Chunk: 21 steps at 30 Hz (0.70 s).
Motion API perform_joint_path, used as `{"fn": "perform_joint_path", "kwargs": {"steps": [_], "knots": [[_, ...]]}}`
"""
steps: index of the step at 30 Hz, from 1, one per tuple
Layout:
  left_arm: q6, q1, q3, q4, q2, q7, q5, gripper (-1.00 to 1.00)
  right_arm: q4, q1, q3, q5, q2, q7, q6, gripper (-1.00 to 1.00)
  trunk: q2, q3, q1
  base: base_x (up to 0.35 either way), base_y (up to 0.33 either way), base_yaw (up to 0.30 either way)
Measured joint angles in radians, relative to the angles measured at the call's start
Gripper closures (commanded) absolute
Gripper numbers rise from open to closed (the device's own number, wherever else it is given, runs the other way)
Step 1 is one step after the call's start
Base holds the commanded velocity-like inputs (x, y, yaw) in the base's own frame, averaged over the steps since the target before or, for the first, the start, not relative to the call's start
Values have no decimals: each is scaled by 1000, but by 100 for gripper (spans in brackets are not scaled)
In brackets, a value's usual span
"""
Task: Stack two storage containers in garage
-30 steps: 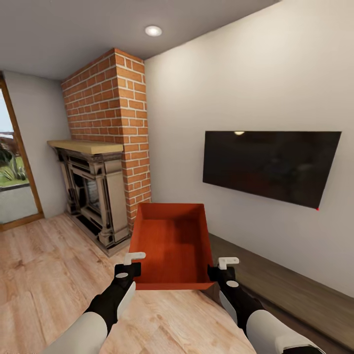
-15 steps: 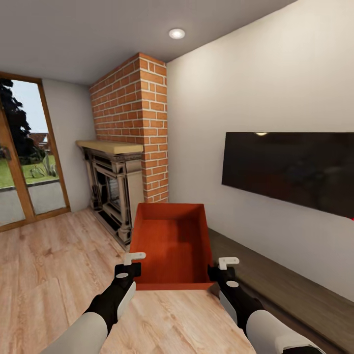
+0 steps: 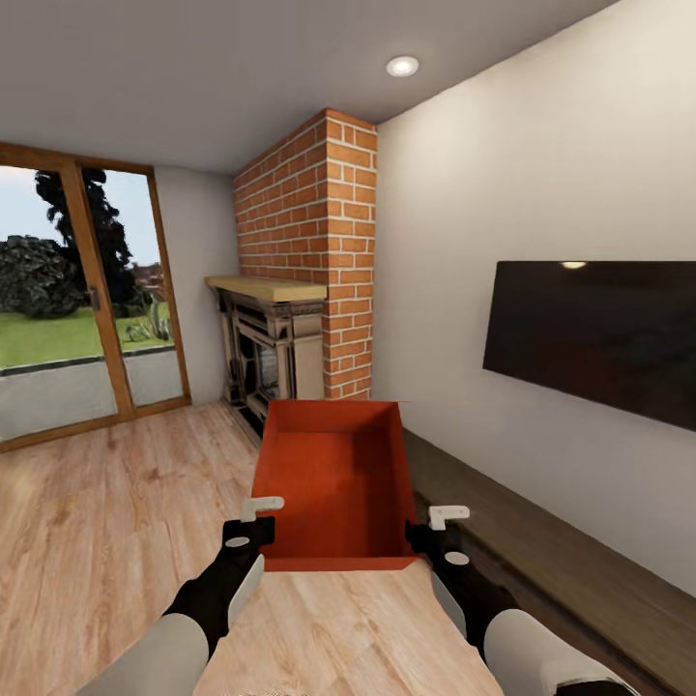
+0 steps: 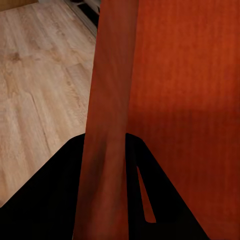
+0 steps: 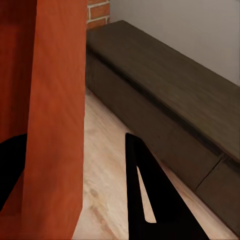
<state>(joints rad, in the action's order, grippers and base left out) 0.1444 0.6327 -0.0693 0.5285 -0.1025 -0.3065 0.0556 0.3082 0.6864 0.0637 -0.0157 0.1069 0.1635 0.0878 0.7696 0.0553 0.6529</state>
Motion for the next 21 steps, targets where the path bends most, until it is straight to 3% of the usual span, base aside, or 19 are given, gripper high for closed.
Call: {"fn": "perform_joint_path", "kwargs": {"steps": [21], "knots": [[-2, 0, 1, -2, 1, 0, 1, 100, 0, 0, 0, 1, 1, -2, 0, 100, 0, 0, 0, 0, 0, 300]]}}
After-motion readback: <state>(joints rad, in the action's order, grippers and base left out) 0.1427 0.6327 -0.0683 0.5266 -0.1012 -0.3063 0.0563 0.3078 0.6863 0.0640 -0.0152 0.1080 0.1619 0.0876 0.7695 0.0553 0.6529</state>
